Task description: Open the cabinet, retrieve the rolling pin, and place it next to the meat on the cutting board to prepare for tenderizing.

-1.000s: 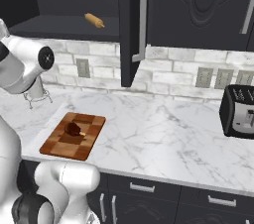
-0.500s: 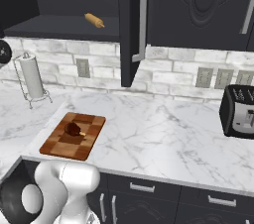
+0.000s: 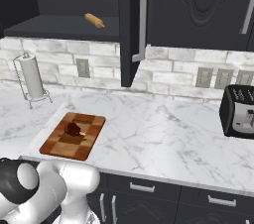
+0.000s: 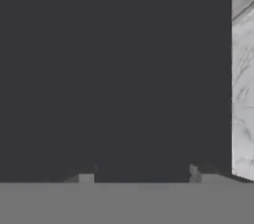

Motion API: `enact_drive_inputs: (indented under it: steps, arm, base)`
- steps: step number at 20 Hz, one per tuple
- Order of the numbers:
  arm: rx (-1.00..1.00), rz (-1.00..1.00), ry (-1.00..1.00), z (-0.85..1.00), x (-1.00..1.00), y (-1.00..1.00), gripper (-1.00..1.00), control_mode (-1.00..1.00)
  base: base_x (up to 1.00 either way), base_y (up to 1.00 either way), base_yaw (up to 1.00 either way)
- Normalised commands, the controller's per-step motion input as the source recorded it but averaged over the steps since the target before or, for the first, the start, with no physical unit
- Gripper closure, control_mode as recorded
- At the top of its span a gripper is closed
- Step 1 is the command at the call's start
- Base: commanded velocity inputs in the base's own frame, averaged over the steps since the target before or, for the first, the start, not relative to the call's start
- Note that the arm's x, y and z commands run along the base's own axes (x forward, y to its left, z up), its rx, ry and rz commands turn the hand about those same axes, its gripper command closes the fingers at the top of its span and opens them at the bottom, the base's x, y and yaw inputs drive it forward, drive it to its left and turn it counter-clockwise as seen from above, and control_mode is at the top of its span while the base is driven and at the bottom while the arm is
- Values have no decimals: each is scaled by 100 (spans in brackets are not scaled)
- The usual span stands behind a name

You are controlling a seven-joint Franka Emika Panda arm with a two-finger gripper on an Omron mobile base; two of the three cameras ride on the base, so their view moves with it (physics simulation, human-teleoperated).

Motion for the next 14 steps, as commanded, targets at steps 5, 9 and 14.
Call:
enact_drive_inputs:
  steps: [5,9,14]
  arm:
    - [-11,0,-1,-14,0,-6,-100,-100]
    - [-8,0,-7,0,0,-50,-100,-100]
    - [-10,0,-15,0,-2,-71,-100,-100]
  base:
    - [0,0,0]
    - [0,0,0]
    - [0,0,0]
